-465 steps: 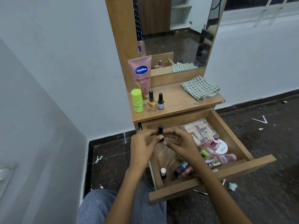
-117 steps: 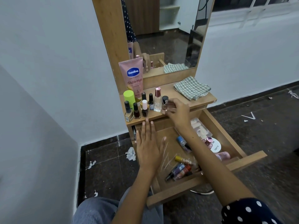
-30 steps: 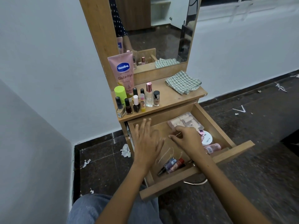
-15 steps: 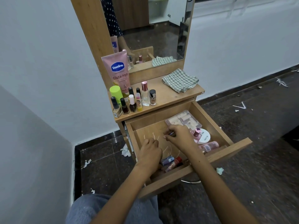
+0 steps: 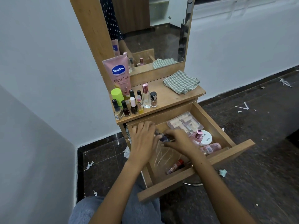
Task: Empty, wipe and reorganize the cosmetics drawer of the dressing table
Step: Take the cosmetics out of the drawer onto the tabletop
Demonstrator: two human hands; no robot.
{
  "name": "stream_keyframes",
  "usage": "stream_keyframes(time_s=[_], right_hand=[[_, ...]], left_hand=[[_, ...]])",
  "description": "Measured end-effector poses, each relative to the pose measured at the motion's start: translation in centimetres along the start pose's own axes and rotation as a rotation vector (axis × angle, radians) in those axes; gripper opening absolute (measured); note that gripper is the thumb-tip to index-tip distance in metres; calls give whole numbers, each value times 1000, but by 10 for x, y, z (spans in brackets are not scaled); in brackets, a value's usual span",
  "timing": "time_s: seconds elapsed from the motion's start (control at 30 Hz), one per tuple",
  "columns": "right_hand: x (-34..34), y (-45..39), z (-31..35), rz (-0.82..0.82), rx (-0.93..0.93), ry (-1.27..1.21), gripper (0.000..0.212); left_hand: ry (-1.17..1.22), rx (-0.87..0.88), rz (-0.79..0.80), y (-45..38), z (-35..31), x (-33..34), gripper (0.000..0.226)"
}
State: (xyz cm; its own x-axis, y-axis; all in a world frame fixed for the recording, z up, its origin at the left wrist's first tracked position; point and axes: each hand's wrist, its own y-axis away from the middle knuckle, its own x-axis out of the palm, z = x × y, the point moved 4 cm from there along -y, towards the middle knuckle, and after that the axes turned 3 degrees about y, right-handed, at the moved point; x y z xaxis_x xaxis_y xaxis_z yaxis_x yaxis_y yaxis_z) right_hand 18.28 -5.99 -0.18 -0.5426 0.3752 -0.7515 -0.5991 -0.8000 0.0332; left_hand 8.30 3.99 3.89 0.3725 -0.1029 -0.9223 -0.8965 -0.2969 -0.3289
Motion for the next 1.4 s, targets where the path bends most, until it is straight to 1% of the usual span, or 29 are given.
stream_keyframes(time_s=[0.07,0.1,0.13,0.23,0.3,0.37,0.5,0.6,0.87,1.0,1.07,1.1,1.2,1.27,1.33,1.4], right_hand=[[-3,0,3,-45,3,-59,21],[-6,1,5,-87,-1,-86,22],[-9,1,7,-142,-13,-111,22],[-21,0,11,-339,-29,-228,23],[-34,-2,13,-508,21,-265,25],[-47,-9,20,-638,54,-288,25],[-58,-37,34,-766,53,-346,28],[-58,-54,38,-776,66,-327,30],[-53,-66,42,-745,2,-317,30],[-51,-64,36,-663,30,-350,47],[-51,-52,31,-659,44,-263,53],[-52,-42,28,-658,31,-201,52],[-51,-7,23,-602,-33,16,32],[-52,15,18,-587,-24,175,22],[-54,30,9,-610,10,312,25],[-58,44,0,-582,100,338,33]], left_hand=[[49,-39,-131,3,1,-1,40],[32,-67,-166,3,4,1,45],[-3,-97,-163,2,7,3,50],[-95,-143,-64,-4,18,13,59],[-136,-137,7,-7,24,21,62],[-151,-126,52,-8,25,29,64],[-160,-165,48,-9,24,31,69],[-166,-156,55,-8,23,31,69],[-147,-147,67,-7,23,28,70],[-137,-146,69,-7,21,25,69],[-133,-148,65,-7,20,25,69],[-134,-147,62,-8,20,25,69],[-133,-144,44,-7,20,24,69],[-131,-129,52,-8,20,26,67],[-134,-130,36,-8,21,26,65],[-142,-134,32,-9,21,26,65]])
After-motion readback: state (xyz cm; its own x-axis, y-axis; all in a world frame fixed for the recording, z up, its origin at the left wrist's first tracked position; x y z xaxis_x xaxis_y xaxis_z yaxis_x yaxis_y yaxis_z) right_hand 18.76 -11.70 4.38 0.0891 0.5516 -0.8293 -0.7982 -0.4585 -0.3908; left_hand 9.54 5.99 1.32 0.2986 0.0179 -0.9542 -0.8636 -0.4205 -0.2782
